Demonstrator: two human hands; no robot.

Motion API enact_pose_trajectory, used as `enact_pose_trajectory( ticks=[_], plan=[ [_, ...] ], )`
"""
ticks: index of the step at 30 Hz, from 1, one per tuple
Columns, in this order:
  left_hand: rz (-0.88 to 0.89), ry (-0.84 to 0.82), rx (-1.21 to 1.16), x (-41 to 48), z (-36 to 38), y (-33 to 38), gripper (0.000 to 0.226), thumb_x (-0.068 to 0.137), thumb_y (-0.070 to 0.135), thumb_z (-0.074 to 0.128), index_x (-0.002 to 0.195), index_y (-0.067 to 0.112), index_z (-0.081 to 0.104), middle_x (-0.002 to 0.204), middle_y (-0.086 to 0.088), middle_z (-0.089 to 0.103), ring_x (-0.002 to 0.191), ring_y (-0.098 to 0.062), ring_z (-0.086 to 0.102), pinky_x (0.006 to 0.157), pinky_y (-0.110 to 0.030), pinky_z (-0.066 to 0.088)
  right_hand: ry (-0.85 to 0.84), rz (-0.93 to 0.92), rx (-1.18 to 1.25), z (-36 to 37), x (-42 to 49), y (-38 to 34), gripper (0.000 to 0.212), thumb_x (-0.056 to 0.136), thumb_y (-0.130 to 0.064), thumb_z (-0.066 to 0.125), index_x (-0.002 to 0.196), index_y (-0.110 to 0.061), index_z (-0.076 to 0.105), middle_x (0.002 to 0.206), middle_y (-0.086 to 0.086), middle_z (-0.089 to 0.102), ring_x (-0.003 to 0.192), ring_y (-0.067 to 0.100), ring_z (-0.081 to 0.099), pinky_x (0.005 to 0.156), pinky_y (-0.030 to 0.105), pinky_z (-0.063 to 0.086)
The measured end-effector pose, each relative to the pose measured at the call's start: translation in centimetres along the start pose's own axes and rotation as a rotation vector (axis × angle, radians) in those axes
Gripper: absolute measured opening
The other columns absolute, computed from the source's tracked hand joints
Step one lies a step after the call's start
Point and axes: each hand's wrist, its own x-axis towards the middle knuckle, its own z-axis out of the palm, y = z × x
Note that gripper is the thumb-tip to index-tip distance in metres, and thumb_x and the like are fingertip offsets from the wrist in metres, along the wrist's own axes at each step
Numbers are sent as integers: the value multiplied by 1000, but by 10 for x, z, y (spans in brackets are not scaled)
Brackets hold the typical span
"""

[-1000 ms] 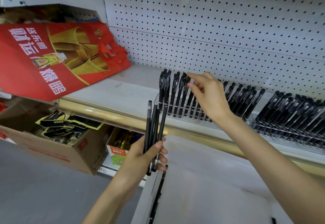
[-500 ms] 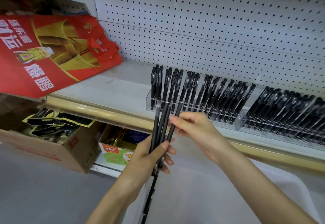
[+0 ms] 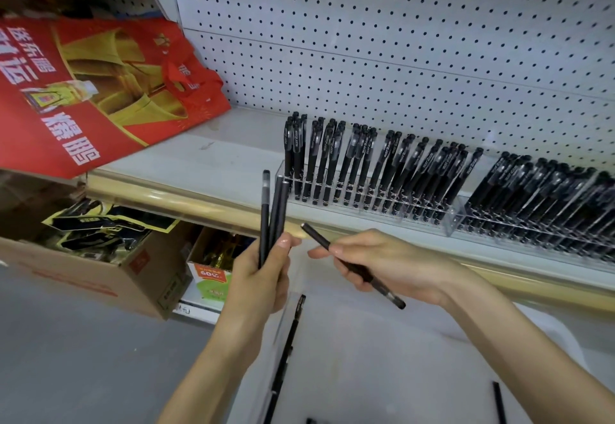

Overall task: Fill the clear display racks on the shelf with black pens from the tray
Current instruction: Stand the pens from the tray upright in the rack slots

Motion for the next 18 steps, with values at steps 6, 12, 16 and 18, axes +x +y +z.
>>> enact_pose_trajectory(
  ticks=[6,12,16,18],
  plan=[
    [18,-62,61,-5,-2,7,37,79,39,58,67,12,37,52,0,23,41,-10,16,38,-20,15,-17,-122,-171,0,-3,0,21,94,-18,59,107,-12,74,69,-4,55,62,4,50,58,19,42],
    [58,-68,141,-8,-1,9,16,93,13,55,84,0,61,36,7,45,30,-4,22,34,-15,20,16,-151,-275,2,0,-3,12,86,-22,70,89,-11,75,66,-3,62,55,3,52,51,18,41],
    [51,-22,136,-7,-7,8,16,92,11,57,93,-3,64,39,8,53,30,-3,21,34,-15,21,105,-100,-293,-15,-4,-2,15,81,-21,75,77,-7,73,61,1,66,50,5,54,48,18,43],
    [19,0,81,-5,-12,8,14,90,10,59,94,-1,67,55,-2,66,31,-5,21,34,-16,20,148,-99,-228,-25,-9,0,14,79,-18,75,75,-4,72,60,4,65,50,8,55,48,18,46]
  ],
)
